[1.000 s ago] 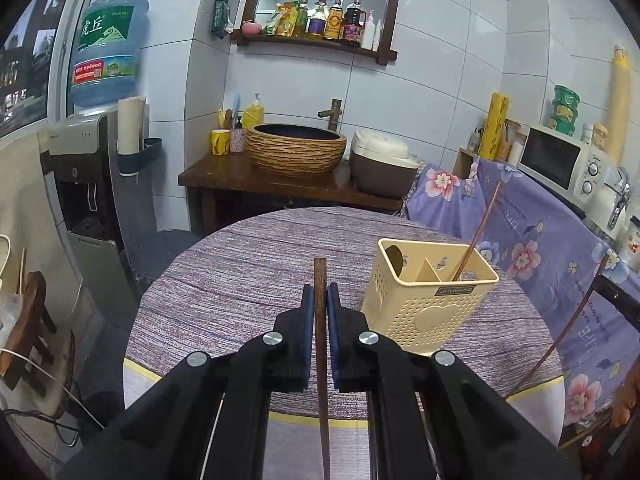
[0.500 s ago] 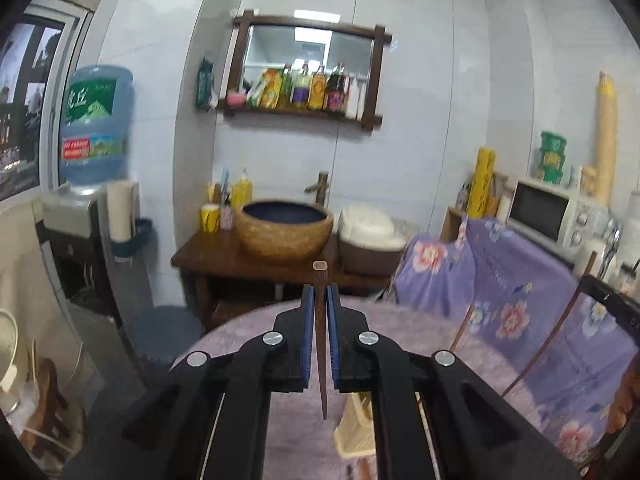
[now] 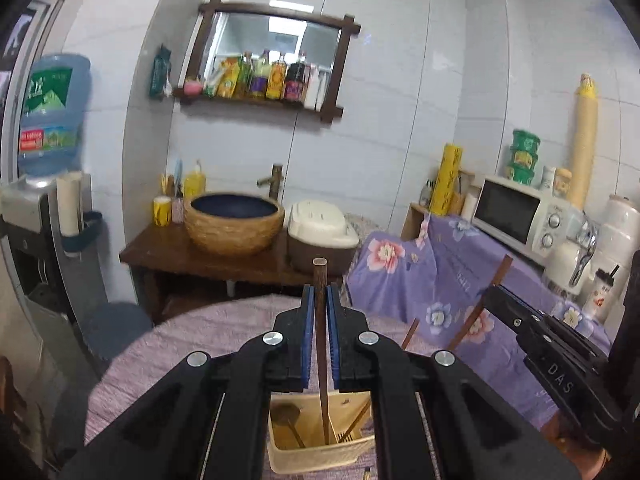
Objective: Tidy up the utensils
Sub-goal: 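Carry both chopsticks over the cream holder and lower them in, then open the left gripper to release its chopstick while the right lowers its chopstick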
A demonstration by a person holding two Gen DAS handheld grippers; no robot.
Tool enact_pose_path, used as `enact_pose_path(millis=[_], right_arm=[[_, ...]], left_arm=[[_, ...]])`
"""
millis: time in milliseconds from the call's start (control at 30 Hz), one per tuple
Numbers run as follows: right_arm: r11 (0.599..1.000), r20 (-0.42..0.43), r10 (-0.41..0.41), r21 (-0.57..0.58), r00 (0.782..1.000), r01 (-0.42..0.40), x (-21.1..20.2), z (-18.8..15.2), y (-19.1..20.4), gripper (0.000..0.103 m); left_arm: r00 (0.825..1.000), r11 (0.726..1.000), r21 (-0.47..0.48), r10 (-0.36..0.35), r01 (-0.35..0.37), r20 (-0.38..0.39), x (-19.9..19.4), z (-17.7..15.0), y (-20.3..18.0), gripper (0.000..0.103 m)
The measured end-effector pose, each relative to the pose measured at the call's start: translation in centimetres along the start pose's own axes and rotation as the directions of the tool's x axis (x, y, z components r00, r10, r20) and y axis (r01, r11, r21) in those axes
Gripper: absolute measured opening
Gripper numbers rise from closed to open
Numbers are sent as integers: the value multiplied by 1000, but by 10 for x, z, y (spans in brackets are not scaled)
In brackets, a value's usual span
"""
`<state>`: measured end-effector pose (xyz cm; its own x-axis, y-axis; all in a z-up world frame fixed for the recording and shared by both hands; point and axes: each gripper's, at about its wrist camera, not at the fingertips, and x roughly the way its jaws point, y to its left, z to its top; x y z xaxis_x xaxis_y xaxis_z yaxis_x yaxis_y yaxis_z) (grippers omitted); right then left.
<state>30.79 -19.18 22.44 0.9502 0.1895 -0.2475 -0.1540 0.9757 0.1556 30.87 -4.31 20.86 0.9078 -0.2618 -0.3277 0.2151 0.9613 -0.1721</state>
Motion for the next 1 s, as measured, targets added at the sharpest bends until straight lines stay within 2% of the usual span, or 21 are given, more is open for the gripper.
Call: enact_pose_path(millis=[300,433,600,667,700,733,767,800,833,867,1000], right_arm=[[999,-121,-5,40,993,10,38,-52,-9,8],[999,-151,-9,52,988,17,45,-62,-13,8],[998,-159,-5,54,987,14,47,-67,-15,8],[999,-153,3,54,988,6,45,-67,-16,9],[999,-149,0,51,989,8,44,-67,-15,9],[999,-144,-8,46,990,15,42,-68,-15,12],[999,-142,-12,46,990,18,40,-69,-15,16],[999,-141,-7,51,990,15,37,-70,-16,29],[998,-135,-6,57,991,14,33,-71,-16,42],[998,-124,-13,60,992,20,27,-73,-17,46],[999,-130,-36,33,991,40,8,-85,-15,46]], left_arm=[[990,999,-22,40,-43,-132,47,-61,13,8],[986,999,-21,47,-50,-158,55,-72,16,8],[987,999,-1,46,-46,-154,54,-73,12,8],[987,999,12,48,-47,-152,51,-73,10,14],[988,999,16,46,-44,-148,48,-73,9,29],[989,999,18,42,-40,-140,44,-73,8,49],[991,999,17,44,-42,-125,39,-73,8,56],[993,999,19,49,-47,-108,33,-73,8,61],[994,998,26,55,-52,-98,28,-74,8,61],[994,998,37,60,-57,-92,21,-75,8,62],[991,996,36,88,-85,-97,-2,-88,20,69]])
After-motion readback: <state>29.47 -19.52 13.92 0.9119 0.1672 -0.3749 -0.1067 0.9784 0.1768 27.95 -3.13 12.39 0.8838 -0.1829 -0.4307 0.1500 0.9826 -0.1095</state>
